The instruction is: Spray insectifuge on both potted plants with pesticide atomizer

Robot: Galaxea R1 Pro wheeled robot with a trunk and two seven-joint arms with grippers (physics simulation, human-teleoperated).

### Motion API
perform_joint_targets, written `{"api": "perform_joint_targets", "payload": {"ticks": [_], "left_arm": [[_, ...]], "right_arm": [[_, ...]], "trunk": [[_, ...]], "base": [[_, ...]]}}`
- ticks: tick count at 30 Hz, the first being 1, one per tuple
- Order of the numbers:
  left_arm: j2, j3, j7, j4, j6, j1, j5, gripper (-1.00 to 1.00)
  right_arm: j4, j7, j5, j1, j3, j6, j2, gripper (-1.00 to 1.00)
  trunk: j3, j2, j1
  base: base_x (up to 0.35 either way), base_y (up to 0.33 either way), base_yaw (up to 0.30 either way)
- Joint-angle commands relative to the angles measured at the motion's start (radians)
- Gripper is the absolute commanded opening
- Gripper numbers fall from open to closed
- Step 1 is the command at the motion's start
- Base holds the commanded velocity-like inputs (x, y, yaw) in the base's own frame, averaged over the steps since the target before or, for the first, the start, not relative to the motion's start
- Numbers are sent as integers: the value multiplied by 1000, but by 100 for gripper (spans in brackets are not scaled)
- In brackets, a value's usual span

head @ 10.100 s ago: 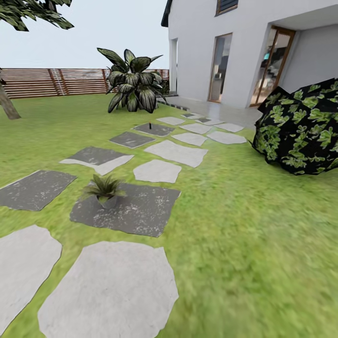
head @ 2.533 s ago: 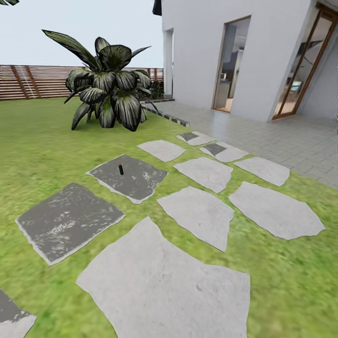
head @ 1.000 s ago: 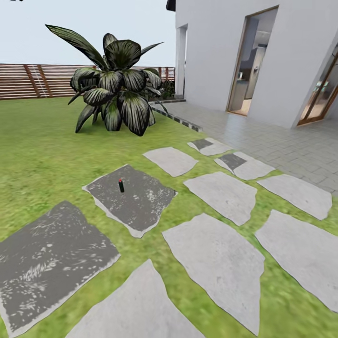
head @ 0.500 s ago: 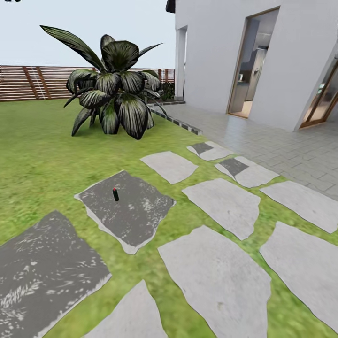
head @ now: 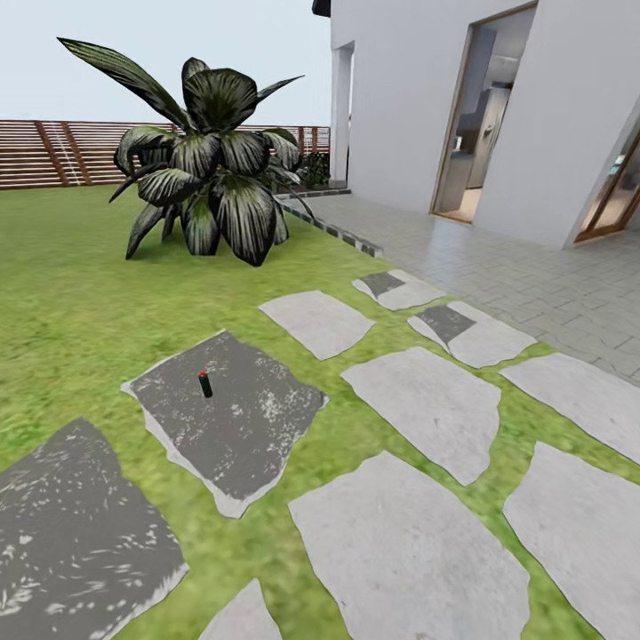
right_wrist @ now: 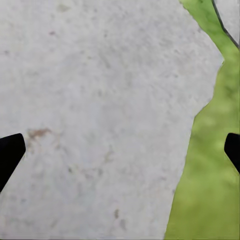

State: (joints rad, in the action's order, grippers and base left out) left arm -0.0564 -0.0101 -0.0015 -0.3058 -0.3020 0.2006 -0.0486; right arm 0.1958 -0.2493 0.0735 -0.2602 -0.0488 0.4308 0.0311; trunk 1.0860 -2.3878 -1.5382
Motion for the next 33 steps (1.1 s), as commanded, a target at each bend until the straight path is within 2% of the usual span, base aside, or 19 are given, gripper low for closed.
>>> {"api": "perform_joint_targets", "payload": {"ticks": [1, 33], "left_arm": [[0, -1, 0, 1, -3, 0, -5, 100], [0, -1, 0, 1, -3, 1, -5, 100]], "right_arm": [[-1, -2, 8, -1, -5, 3, 0, 100], [3, -7, 2, -1, -11, 4, -5, 100]], "trunk": [[1, 0, 0], [1, 0, 0]], "base": [[340, -76, 0], [321, -110, 0]]}}
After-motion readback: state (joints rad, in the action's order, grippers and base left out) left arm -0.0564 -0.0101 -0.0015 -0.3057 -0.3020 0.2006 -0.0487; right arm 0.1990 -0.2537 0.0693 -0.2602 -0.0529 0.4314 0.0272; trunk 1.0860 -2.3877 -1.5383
